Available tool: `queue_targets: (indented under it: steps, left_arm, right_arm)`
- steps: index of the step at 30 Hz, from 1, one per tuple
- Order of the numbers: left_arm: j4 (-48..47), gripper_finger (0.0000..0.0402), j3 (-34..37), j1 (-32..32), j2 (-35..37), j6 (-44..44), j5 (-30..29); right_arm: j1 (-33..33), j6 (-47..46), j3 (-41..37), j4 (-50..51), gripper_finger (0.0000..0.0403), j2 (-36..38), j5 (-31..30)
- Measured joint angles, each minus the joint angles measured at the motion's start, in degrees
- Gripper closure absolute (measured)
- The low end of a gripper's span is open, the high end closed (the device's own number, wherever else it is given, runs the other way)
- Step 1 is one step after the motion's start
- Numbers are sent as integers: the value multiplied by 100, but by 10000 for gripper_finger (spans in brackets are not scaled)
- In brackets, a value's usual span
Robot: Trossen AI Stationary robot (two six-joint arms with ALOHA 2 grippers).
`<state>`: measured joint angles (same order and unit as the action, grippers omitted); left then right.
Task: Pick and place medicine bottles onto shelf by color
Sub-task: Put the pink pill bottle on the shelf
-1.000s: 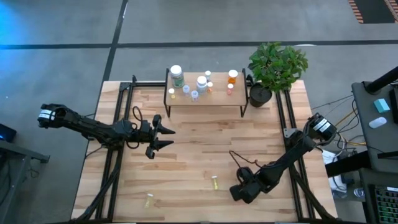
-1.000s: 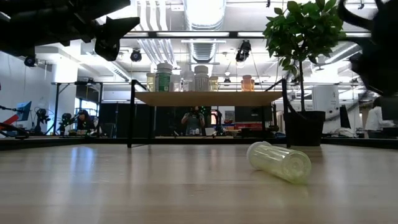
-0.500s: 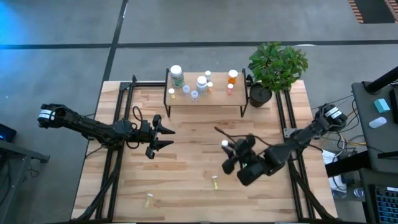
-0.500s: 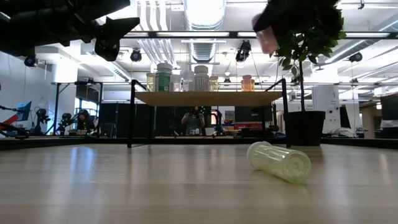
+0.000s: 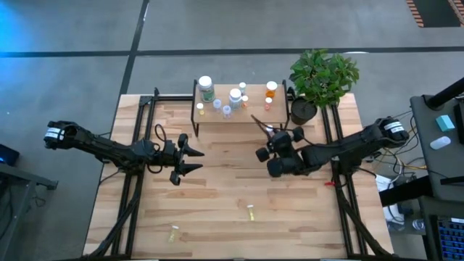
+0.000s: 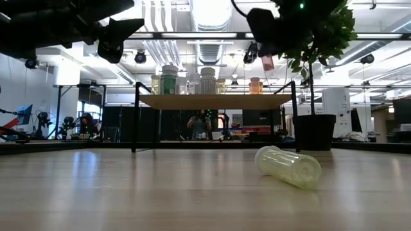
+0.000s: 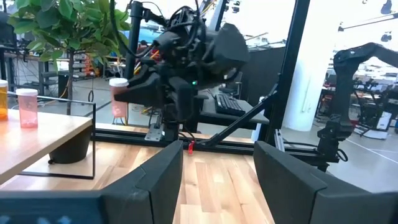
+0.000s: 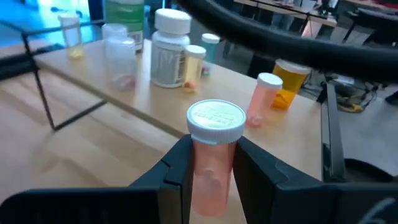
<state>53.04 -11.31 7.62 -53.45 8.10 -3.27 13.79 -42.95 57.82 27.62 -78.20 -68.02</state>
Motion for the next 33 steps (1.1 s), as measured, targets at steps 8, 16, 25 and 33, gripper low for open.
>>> queue_targets:
  steps: [8,16,25,33]
  left_arm:
    - [-9,219,11,0,0,-101,-5]
    - [-11,219,13,0,-2,-105,-26]
    - [-8,219,17,-11,-2,-246,-53]
    - [-2,219,-33,-15,-2,-413,-114]
  right_arm:
    - [-376,2744,-1850,-5038,319,664,1149]
    - [-985,4755,-3102,-8546,319,487,1550]
    - [-1834,5048,-3157,-8493,316,490,1597]
    - [-2358,4633,-3132,-7899,314,490,1982]
